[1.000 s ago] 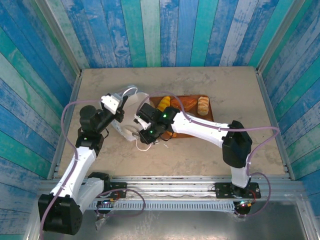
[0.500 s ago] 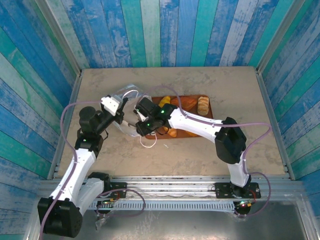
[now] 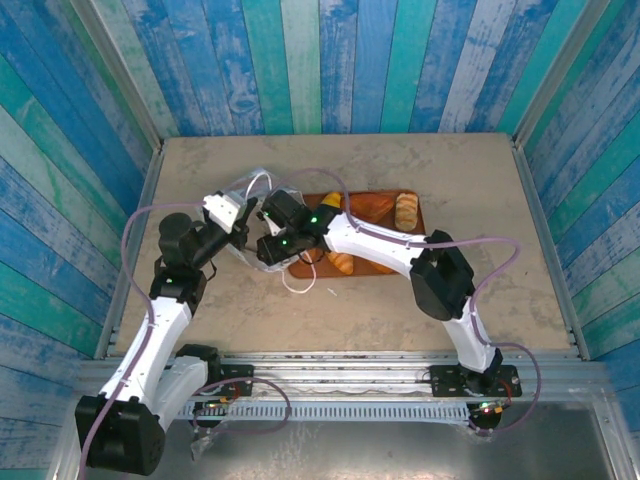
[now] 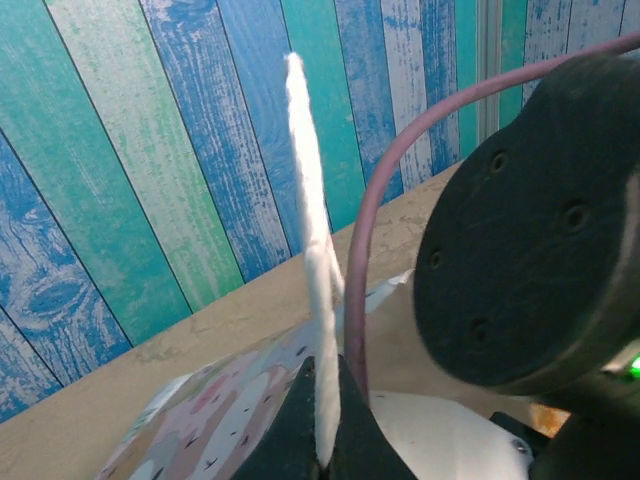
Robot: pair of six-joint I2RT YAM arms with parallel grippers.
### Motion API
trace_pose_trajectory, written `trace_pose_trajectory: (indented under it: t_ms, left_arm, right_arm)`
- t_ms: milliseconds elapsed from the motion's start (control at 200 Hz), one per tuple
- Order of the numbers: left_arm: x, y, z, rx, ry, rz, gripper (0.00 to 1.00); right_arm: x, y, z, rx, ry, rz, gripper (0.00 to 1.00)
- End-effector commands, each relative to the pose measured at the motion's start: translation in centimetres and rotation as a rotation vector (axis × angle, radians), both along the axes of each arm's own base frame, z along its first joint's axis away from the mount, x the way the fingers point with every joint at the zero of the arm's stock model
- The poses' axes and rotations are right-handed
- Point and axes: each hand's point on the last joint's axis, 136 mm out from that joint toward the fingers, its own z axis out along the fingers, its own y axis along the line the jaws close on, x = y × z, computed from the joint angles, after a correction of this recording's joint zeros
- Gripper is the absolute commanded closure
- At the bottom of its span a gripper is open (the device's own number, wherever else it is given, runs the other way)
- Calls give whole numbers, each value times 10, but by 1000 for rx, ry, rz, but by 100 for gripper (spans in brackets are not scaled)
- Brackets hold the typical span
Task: Take the fake bread out of the paper bag
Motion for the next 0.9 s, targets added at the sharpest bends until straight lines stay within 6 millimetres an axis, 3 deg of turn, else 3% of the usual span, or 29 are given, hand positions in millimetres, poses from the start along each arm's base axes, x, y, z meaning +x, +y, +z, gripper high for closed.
trace_pose_trajectory:
  t_ms: [0,230,376,556,646,896]
  left_arm:
    - [-5,-4,3,-4,-6,-28,99]
    - [-5,-6,3,-5,-2,-39,100]
    - [-3,-4,3,-14,0,-23,100]
    - [-1,1,9,-24,-19,7,100]
    - [1,3,12,-31,-22,22,100]
    - [2,5,20,-52,-32,41,100]
  right_arm:
    - [9,15,8,60,8,-15,41]
    - [14,29,3,86,28,-10,42]
    - [9,20,-8,53,17,10,44]
    - [-5,1,-36,29,2,59,45]
    - [-9,-4,-38,22,-7,77,44]
    - [-22,7,-43,33,-16,160,42]
